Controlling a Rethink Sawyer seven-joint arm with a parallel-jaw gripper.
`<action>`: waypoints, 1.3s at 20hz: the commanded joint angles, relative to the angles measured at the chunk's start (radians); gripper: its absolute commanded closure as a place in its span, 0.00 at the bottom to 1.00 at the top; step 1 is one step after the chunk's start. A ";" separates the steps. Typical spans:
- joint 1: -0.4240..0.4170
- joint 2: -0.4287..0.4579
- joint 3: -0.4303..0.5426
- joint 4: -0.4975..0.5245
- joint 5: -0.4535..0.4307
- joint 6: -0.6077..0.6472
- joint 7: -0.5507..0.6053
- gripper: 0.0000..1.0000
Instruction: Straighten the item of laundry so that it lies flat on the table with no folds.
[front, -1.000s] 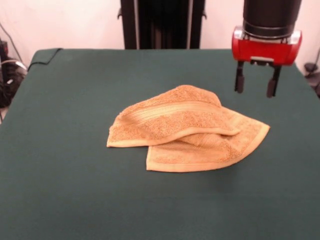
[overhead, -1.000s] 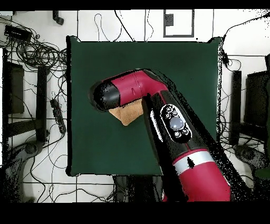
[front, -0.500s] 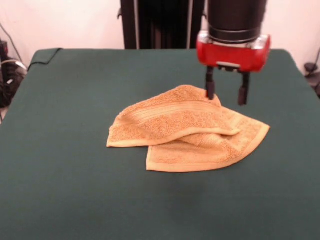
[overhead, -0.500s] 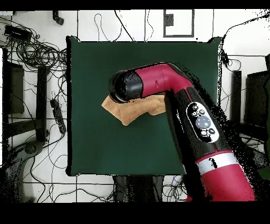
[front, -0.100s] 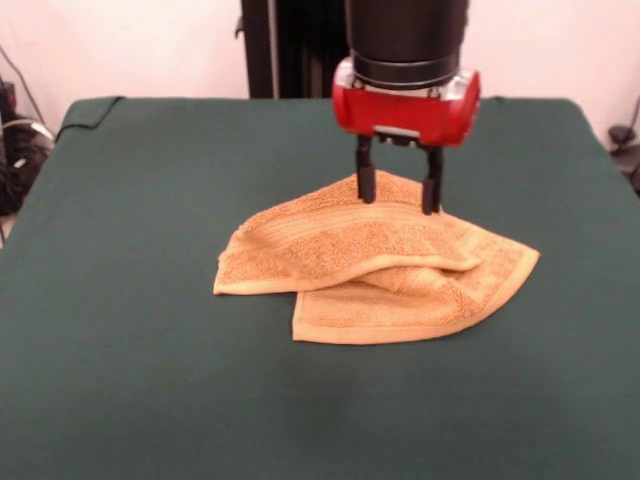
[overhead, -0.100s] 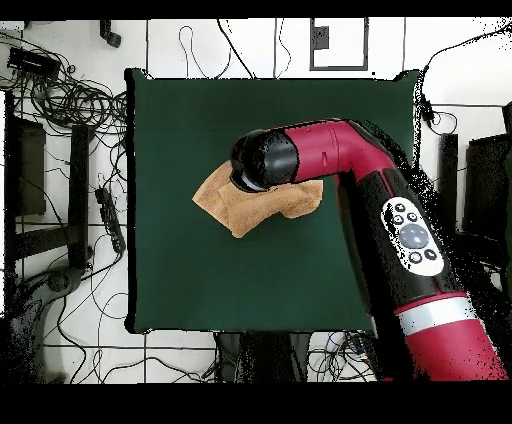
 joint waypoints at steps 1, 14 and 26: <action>0.018 0.002 0.088 0.015 -0.011 0.075 -0.327 0.00; 0.067 0.047 0.060 0.024 -0.043 -0.051 -0.233 0.00; 0.057 0.088 0.045 -0.033 -0.059 -0.055 -0.251 0.00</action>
